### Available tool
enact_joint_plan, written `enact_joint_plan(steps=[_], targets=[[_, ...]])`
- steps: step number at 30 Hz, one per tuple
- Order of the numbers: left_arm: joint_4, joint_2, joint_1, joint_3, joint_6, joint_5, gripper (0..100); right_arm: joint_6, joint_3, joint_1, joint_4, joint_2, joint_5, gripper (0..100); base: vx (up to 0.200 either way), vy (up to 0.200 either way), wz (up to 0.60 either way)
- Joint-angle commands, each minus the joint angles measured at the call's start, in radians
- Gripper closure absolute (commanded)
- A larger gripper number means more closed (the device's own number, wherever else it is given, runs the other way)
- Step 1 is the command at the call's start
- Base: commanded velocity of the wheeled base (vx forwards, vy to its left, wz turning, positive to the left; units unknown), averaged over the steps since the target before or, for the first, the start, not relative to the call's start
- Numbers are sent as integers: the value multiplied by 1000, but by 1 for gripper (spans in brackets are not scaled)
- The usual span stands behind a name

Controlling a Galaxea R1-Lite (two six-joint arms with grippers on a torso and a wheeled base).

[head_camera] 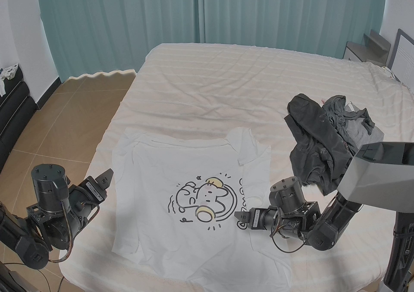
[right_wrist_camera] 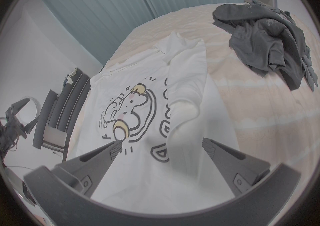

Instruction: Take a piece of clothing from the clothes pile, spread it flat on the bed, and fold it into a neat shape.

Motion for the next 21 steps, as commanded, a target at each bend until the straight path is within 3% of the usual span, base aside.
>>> enact_joint_plan(steps=[1, 4, 19, 20, 21], targets=[[-1, 8, 0, -1, -2, 2, 0, 50, -47, -5, -2, 60, -3, 0, 0, 0, 0], [-1, 8, 0, -1, -2, 2, 0, 95, -82, -3, 3, 83, -4, 0, 0, 0, 0], [-1, 8, 1, -1, -2, 2, 0, 93, -140, -19, -2, 155, -32, 0, 0, 0, 0], [-1, 8, 1, 0, -2, 2, 0, 93, -140, -19, -3, 158, -33, 100, 0, 0, 0], [-1, 7, 1, -1, -2, 2, 0, 93, -147, -22, -3, 165, -36, 100, 0, 0, 0]])
